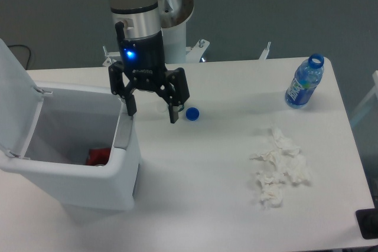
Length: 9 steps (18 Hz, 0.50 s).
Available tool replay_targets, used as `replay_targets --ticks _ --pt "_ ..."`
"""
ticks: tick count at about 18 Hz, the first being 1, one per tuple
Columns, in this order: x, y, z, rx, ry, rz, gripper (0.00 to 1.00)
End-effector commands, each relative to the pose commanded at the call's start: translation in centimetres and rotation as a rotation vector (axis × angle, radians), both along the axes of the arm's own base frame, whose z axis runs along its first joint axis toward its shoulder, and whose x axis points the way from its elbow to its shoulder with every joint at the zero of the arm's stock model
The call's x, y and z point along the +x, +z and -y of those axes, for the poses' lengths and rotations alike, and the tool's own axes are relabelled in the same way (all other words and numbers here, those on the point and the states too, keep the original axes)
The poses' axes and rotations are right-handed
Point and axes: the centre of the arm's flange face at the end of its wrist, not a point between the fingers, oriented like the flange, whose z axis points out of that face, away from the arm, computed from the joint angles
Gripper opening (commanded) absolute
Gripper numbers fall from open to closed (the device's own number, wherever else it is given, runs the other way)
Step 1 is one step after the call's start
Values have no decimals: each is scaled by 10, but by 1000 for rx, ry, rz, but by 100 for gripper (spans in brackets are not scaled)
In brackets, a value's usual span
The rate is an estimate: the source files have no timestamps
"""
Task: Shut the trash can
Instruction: 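Raise the open gripper away from the small bottle and blue cap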
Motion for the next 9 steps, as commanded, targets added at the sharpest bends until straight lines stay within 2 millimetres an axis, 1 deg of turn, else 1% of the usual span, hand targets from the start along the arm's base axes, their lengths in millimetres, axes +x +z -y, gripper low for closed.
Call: replay_targets --ticks 3,7,9 --pt "-1 5 3 8 5 -7 100" --pt "-19 13 12 26 39 -16 100" --pt "-19 15 14 31 39 -16 100"
